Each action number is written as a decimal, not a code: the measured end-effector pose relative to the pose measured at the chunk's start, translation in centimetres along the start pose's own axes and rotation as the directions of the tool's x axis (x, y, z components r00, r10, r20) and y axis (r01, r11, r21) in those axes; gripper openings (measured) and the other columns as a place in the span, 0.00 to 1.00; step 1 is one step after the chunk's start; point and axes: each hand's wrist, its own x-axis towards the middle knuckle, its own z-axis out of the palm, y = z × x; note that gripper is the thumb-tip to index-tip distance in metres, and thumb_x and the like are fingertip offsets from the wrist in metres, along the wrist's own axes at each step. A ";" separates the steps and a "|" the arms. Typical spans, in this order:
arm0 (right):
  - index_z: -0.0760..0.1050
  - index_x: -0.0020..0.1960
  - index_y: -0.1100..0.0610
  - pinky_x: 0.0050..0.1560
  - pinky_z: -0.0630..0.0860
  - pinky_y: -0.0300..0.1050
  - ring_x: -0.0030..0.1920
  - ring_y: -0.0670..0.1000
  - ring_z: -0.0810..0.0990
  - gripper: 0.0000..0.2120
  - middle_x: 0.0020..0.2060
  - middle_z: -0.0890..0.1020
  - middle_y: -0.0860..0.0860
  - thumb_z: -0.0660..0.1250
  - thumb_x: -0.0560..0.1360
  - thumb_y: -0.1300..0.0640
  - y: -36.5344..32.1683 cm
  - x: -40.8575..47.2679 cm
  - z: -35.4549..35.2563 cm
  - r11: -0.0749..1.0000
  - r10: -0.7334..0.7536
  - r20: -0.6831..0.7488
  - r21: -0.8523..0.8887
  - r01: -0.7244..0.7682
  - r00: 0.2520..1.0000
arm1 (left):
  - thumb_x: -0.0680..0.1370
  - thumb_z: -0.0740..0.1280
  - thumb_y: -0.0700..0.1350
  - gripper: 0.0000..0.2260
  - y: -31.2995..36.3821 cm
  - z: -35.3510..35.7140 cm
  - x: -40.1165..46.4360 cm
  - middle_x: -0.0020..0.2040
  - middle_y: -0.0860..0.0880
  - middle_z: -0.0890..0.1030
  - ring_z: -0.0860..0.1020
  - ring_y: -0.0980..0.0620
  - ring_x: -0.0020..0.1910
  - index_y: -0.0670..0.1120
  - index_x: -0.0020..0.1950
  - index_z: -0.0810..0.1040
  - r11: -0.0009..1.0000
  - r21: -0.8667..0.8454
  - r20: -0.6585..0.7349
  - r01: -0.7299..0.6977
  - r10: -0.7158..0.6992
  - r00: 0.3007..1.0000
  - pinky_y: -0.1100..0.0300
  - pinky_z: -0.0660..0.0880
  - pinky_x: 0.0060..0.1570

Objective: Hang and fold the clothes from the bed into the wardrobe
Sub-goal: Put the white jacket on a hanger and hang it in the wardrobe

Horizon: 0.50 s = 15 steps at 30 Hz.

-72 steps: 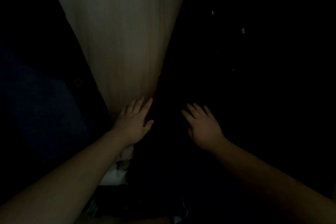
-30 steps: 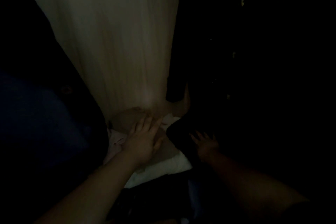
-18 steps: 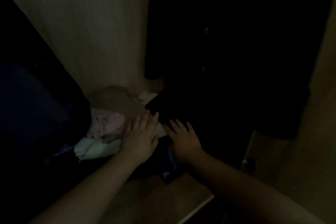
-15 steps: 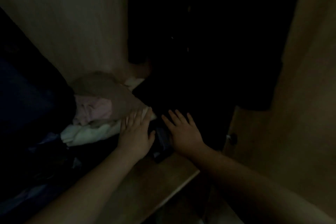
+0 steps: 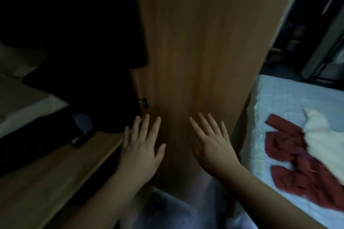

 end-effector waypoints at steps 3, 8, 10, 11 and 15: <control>0.51 0.80 0.43 0.75 0.55 0.66 0.80 0.56 0.51 0.33 0.80 0.57 0.51 0.54 0.77 0.42 6.3 -5.6 -1.4 0.992 0.125 -0.006 -0.006 -0.125 0.992 | 0.77 0.49 0.64 0.34 8.5 1.5 -0.2 0.82 0.49 0.51 0.46 0.45 0.80 0.58 0.80 0.42 0.992 -0.082 -0.012 -0.095 0.094 0.995 0.42 0.48 0.76; 0.54 0.80 0.44 0.76 0.53 0.64 0.80 0.56 0.52 0.32 0.80 0.57 0.51 0.55 0.77 0.43 17.9 -17.5 -3.9 0.946 0.314 -0.032 -0.068 -0.315 0.949 | 0.77 0.50 0.64 0.34 24.8 6.0 -1.0 0.81 0.46 0.53 0.49 0.43 0.80 0.56 0.81 0.46 0.945 -0.141 0.074 -0.294 0.306 0.949 0.40 0.52 0.76; 0.55 0.80 0.45 0.75 0.56 0.66 0.80 0.56 0.53 0.32 0.80 0.58 0.51 0.55 0.77 0.44 22.1 -21.8 -4.7 0.914 0.397 -0.048 -0.072 -0.400 0.916 | 0.77 0.51 0.63 0.34 30.6 7.8 -1.4 0.80 0.45 0.57 0.53 0.41 0.79 0.54 0.81 0.51 0.914 -0.149 0.093 -0.376 0.392 0.915 0.37 0.57 0.74; 0.56 0.80 0.45 0.75 0.57 0.66 0.80 0.56 0.53 0.32 0.79 0.59 0.51 0.54 0.77 0.44 24.1 -23.7 -5.2 0.894 0.441 -0.050 -0.064 -0.444 0.896 | 0.77 0.51 0.63 0.33 33.5 8.5 -1.6 0.80 0.44 0.57 0.54 0.41 0.79 0.54 0.81 0.52 0.901 -0.161 0.091 -0.402 0.419 0.903 0.37 0.58 0.73; 0.55 0.80 0.46 0.77 0.52 0.65 0.80 0.55 0.51 0.33 0.80 0.58 0.51 0.60 0.77 0.46 30.1 -30.1 -7.2 0.844 0.525 -0.069 -0.082 -0.529 0.848 | 0.75 0.44 0.65 0.35 42.5 10.2 -2.2 0.82 0.46 0.50 0.46 0.43 0.80 0.55 0.81 0.45 0.865 -0.228 0.099 -0.448 0.478 0.873 0.40 0.47 0.76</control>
